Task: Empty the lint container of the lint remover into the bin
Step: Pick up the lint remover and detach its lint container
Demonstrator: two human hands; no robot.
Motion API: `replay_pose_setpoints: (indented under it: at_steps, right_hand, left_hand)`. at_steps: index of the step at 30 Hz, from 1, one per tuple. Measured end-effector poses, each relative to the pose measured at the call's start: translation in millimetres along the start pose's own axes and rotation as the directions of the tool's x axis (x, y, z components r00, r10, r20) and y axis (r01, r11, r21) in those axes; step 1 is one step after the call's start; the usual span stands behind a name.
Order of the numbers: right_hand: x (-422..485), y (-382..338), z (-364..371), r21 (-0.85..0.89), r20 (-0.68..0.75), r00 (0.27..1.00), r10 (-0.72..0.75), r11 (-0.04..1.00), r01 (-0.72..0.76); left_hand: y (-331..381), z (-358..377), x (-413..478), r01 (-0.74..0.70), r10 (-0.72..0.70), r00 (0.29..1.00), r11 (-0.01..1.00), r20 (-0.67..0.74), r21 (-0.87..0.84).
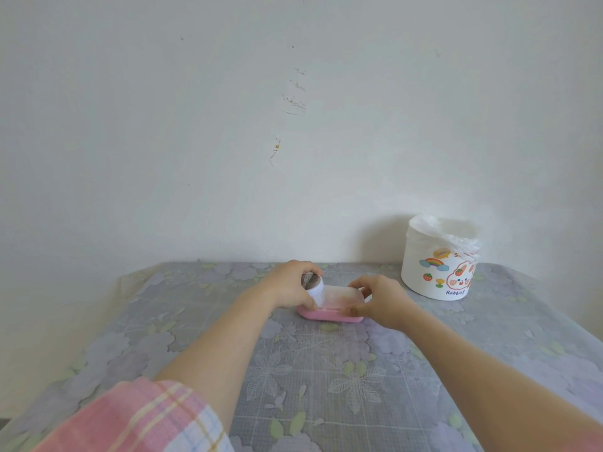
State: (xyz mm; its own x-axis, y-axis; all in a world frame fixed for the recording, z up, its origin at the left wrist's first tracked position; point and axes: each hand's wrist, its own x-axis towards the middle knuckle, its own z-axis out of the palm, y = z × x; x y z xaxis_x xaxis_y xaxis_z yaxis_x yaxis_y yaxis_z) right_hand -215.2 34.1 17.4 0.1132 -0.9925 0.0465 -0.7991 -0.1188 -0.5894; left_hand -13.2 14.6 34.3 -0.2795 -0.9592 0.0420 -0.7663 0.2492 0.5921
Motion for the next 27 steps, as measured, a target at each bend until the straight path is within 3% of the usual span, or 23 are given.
replay_pose_setpoints:
  at_steps: [22,27]
  right_hand:
    - [7,5,-5,-0.023,0.028,1.000,-0.007,1.000,0.008]
    - [11,5,-4,0.002,0.027,1.000,-0.003,1.000,0.003]
  left_hand:
    - [3,-4,2,0.004,-0.001,0.999,0.998,0.053,-0.069]
    - [-18,6,-1,0.097,-0.088,0.995,0.950,0.044,-0.295]
